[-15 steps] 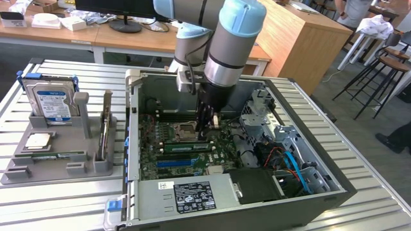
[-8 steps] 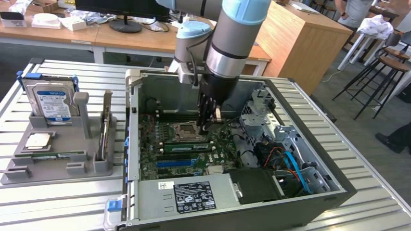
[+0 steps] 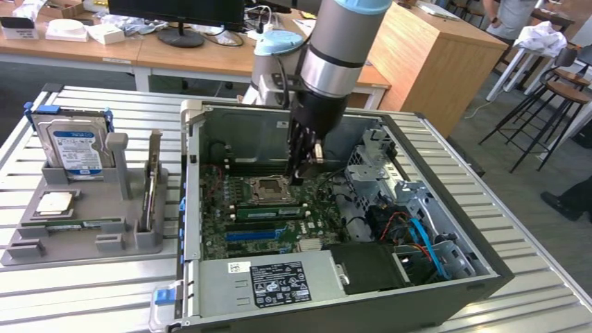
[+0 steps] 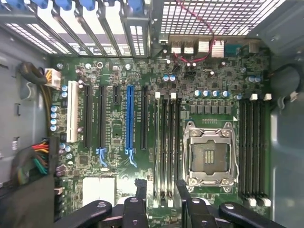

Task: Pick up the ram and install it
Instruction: 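Insert the ram into the slot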

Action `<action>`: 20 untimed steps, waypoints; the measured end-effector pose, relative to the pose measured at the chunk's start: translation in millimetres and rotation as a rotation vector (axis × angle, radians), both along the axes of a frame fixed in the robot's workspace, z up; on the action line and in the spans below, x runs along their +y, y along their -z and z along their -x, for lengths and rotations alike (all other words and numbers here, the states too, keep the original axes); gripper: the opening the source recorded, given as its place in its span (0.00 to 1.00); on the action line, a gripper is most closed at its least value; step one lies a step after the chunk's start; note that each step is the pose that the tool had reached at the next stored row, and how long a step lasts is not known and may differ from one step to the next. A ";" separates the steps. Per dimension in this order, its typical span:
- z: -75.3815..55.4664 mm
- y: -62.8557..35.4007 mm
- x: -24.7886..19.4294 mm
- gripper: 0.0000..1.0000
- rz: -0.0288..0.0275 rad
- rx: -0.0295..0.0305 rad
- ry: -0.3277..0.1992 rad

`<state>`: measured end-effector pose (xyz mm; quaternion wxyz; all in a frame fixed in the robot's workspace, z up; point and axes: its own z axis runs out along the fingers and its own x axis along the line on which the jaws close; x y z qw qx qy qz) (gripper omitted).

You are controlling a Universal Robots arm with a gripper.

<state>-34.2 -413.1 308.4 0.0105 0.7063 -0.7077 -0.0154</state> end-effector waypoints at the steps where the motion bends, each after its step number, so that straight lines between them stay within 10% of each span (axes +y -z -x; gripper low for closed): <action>1: 0.0 -2.6 0.0 0.37 0.0000 -0.0001 0.000; 20: 0.0 -37.8 0.0 0.37 0.0000 0.0000 0.000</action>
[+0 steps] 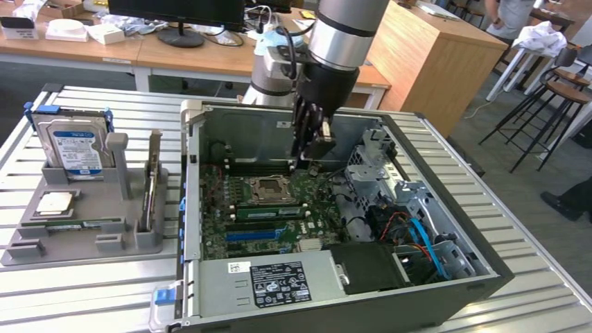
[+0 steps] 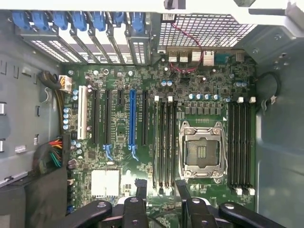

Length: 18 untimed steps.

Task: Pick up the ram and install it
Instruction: 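Insert the ram into the slot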

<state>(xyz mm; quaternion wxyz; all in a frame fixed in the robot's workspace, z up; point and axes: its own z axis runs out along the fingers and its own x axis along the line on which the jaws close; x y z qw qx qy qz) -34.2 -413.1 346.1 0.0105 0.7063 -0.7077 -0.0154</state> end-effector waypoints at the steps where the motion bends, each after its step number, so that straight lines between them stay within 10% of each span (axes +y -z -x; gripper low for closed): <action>1: 0.0 -1.6 0.0 0.37 0.0000 0.0000 0.000; 18: 0.0 -12.7 0.0 0.37 0.0004 0.0002 0.000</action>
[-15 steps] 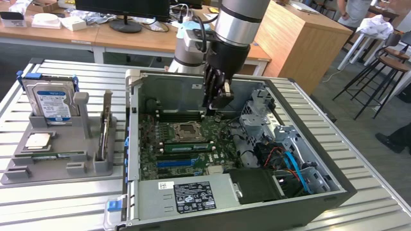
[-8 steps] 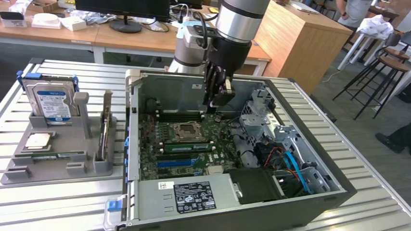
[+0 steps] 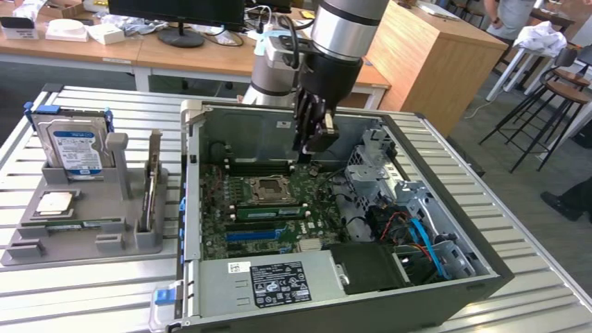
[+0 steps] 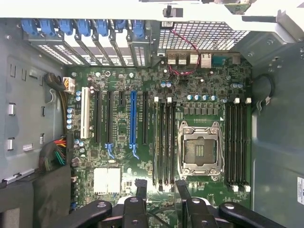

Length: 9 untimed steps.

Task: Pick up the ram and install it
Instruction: 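Insert the ram into the slot, then press down the ram until it locks into place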

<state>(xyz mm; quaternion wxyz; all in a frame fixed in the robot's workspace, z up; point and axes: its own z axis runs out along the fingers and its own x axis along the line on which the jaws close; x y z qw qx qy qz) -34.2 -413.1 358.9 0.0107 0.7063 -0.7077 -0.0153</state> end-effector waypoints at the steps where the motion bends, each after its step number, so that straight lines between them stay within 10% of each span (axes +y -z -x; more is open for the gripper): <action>1: 0.0 -1.2 0.0 0.37 -0.0004 -0.0002 0.000; 9: 0.0 -2.7 0.0 0.37 -0.0004 -0.0002 0.000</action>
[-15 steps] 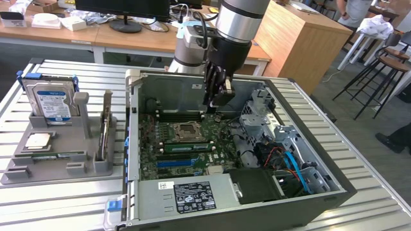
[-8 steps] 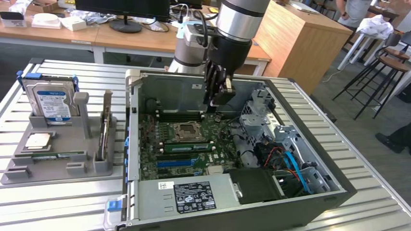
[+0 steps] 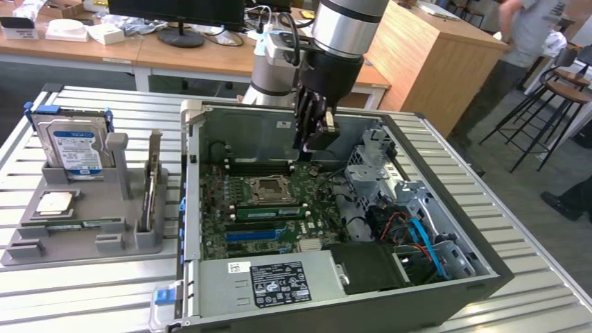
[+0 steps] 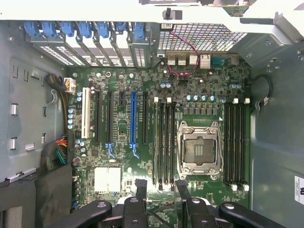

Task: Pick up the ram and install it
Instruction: 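Press down the ram until it locks into place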

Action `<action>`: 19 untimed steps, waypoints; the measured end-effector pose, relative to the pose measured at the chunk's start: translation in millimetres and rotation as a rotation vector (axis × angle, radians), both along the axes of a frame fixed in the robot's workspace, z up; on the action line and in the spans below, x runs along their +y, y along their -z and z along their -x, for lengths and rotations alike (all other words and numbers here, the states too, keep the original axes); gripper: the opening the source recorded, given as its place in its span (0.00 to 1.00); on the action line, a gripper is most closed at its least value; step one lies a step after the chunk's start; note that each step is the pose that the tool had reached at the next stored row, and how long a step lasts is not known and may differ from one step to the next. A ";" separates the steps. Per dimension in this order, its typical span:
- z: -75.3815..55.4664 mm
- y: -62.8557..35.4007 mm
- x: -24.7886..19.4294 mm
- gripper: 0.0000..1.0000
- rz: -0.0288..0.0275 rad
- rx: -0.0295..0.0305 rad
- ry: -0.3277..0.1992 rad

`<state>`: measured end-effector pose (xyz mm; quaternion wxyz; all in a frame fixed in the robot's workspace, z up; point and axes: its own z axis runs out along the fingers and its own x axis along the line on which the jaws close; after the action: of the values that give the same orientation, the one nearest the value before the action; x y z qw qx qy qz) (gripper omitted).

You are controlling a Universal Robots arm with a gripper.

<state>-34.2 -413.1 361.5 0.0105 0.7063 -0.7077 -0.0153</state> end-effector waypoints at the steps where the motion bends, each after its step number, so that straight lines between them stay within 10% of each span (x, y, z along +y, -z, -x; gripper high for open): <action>1: 0.0 0.0 0.0 0.37 0.0000 0.0000 0.000; 8: 0.0 0.0 0.0 0.35 0.0000 0.0000 0.000; 11: 0.0 0.0 0.0 0.11 -0.0001 0.0000 0.000; 19: 0.0 0.0 0.0 0.10 0.0000 0.0000 0.000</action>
<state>-34.2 -413.1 361.6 0.0105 0.7063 -0.7077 -0.0153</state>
